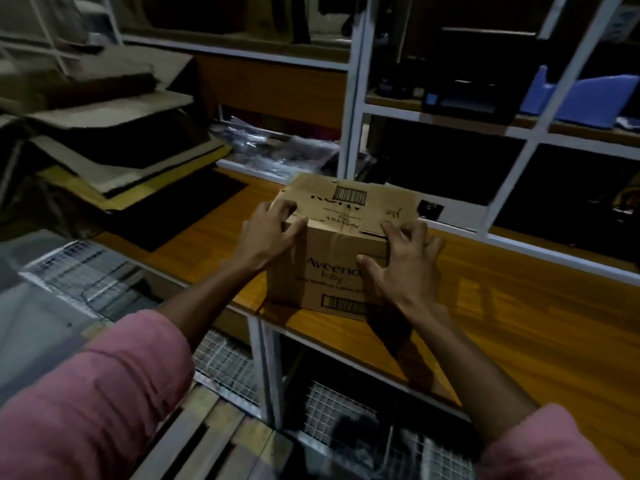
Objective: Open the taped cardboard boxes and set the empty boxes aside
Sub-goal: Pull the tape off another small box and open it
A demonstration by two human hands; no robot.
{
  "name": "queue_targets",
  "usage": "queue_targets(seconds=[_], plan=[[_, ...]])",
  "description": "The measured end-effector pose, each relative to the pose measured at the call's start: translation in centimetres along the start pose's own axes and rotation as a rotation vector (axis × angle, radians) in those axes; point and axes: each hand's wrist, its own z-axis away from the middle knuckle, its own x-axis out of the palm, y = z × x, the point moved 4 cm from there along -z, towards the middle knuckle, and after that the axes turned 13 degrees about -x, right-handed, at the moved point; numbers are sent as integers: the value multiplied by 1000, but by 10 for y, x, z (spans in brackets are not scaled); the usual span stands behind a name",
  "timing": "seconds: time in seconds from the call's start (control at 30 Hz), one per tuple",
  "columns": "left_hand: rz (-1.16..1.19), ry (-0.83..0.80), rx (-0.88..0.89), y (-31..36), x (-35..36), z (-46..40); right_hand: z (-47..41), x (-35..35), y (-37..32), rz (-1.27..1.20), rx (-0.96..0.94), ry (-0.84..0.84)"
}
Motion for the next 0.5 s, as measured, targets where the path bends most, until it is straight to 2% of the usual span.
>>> queue_targets(seconds=[0.17,0.27,0.5], plan=[[20,78,-66,-51,-29,-26,-33,32,-56,28,-71,-10],[-15,65,-129,-77,-41,-47,-49,50,-83,20,-81,-24],[-252,87,-13,-100,-57,-98,-74,75,-118,-33,-53,33]])
